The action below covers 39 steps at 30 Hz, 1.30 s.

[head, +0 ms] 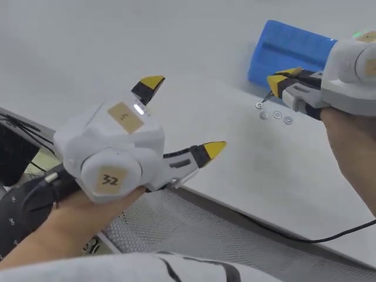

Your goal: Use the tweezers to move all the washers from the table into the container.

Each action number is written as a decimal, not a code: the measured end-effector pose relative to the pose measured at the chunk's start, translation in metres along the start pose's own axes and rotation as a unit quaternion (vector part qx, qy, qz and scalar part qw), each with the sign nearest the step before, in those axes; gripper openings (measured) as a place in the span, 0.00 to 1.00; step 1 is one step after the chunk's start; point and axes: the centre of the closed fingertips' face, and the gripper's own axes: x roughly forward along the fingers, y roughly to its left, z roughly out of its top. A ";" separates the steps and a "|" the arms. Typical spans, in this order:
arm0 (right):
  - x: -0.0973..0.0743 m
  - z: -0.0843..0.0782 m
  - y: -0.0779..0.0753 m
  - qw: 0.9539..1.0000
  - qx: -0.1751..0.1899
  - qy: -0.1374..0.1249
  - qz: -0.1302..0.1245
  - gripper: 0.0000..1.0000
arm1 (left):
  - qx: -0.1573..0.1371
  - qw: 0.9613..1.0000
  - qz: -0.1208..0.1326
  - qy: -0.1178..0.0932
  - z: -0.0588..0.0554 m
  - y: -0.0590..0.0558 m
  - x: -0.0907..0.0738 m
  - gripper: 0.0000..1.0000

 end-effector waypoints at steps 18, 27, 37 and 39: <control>0.008 -0.004 0.002 1.000 -0.014 0.007 -0.002 0.02 | 0.005 1.000 -0.001 0.004 -0.001 -0.001 0.001 0.78; 0.008 -0.004 0.005 1.000 -0.006 0.008 0.001 0.02 | 0.012 1.000 -0.002 0.010 -0.003 -0.003 0.002 0.78; 0.011 -0.001 -0.003 1.000 -0.001 0.004 -0.006 0.02 | 0.016 1.000 0.000 0.012 -0.004 -0.002 0.002 0.77; 0.013 -0.001 -0.002 1.000 0.007 0.001 -0.005 0.02 | 0.016 1.000 0.000 0.012 -0.004 -0.002 0.002 0.77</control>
